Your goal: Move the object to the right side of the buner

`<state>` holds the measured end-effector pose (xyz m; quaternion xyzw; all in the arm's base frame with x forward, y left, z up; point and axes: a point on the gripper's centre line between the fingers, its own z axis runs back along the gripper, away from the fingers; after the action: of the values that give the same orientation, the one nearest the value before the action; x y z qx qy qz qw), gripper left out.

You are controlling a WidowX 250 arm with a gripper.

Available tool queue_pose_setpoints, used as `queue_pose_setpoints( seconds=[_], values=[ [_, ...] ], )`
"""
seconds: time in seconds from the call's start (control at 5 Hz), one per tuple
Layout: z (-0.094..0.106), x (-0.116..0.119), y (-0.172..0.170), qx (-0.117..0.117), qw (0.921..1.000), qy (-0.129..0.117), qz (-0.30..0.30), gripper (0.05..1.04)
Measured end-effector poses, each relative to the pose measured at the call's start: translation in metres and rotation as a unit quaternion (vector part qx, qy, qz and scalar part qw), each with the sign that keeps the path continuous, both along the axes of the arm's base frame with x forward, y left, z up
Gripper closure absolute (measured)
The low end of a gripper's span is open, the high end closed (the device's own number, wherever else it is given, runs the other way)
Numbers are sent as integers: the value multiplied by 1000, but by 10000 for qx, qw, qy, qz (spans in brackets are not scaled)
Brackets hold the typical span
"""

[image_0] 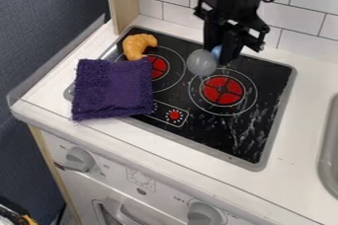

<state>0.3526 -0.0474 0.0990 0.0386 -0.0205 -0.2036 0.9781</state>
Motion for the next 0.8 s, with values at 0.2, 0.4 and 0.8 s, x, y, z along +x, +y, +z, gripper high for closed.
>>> queue_pose_setpoints(
  seconds=[0.2,0.4,0.8],
  values=[
    [-7,11,-17,179,9917,5,-1271,765],
    [-17,25,-30,344,9677,35,-2496,765],
    [-43,47,-53,291,9260,36,-3763,765]
  ],
)
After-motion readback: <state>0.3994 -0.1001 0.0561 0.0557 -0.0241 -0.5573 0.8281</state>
